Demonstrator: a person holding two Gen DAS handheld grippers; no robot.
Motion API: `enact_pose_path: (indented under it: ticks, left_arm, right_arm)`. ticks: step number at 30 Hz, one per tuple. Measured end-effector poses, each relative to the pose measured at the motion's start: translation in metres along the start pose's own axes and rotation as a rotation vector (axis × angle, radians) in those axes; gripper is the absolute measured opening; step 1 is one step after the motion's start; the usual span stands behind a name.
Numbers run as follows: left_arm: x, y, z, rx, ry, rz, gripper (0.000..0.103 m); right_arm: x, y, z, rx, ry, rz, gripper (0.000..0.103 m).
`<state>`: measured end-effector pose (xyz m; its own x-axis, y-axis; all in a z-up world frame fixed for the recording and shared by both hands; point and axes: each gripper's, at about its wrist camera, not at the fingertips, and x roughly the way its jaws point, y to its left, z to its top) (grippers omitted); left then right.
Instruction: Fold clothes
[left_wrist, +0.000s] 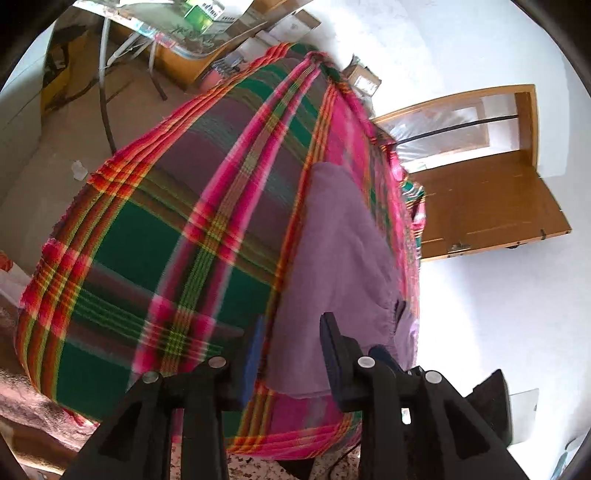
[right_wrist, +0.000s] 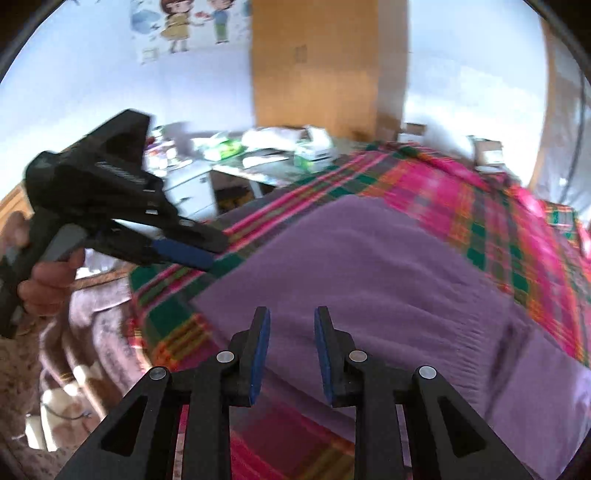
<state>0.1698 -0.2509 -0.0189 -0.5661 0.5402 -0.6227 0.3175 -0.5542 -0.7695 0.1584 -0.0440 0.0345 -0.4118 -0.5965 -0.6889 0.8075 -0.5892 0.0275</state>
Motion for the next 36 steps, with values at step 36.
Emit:
enact_pose_path:
  ticks: [36]
  left_arm:
    - [0.067,-0.032,0.081,0.044,0.177,-0.024,0.036]
  right_arm:
    - [0.045,0.045,-0.008,-0.034,0.036,-0.082,0.028]
